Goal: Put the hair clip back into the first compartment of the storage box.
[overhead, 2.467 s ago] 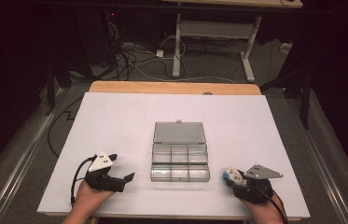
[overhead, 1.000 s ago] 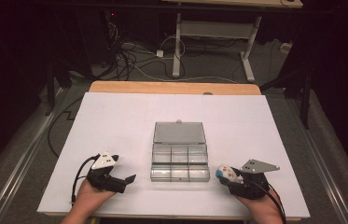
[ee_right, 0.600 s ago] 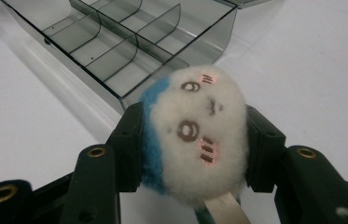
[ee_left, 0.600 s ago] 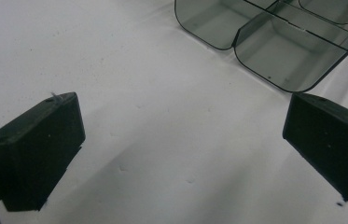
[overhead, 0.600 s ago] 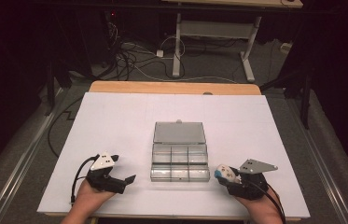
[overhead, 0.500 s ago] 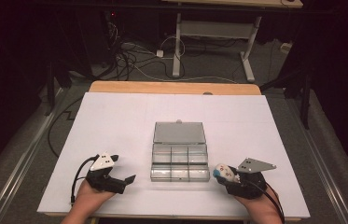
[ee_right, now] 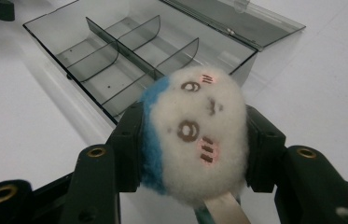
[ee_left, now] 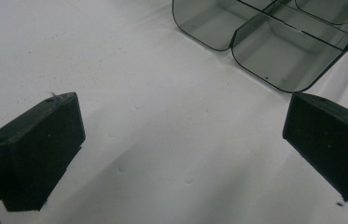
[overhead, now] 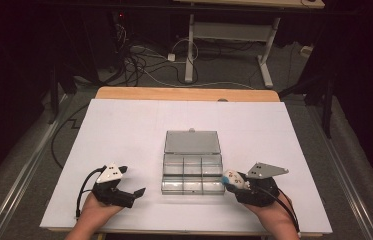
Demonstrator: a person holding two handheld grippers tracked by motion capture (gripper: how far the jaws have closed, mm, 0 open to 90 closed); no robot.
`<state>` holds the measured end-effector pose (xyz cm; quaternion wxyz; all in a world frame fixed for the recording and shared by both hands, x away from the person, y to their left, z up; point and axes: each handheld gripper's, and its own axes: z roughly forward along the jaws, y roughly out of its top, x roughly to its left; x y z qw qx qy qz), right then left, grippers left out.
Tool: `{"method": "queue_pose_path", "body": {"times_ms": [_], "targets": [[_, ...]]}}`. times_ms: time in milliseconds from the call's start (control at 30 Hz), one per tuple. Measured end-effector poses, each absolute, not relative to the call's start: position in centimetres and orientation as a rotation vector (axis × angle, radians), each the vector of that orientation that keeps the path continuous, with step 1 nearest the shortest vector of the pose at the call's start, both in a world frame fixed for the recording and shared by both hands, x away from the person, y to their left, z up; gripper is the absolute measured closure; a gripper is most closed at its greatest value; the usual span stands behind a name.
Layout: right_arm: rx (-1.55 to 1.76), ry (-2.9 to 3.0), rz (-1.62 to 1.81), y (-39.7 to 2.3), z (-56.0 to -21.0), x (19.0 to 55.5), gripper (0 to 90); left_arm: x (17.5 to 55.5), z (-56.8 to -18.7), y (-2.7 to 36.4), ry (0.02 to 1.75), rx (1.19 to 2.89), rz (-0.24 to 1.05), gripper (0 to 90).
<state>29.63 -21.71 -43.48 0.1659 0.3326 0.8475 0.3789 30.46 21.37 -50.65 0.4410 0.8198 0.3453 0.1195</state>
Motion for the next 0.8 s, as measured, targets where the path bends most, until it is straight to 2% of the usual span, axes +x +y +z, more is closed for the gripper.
{"method": "queue_pose_path", "body": {"times_ms": [800], "targets": [[0.873, 2.500, 1.082, -17.6, -44.0, 31.2, 50.5, 30.4, -50.6, 21.4, 0.853, 2.033, 0.296, 0.0]]}}
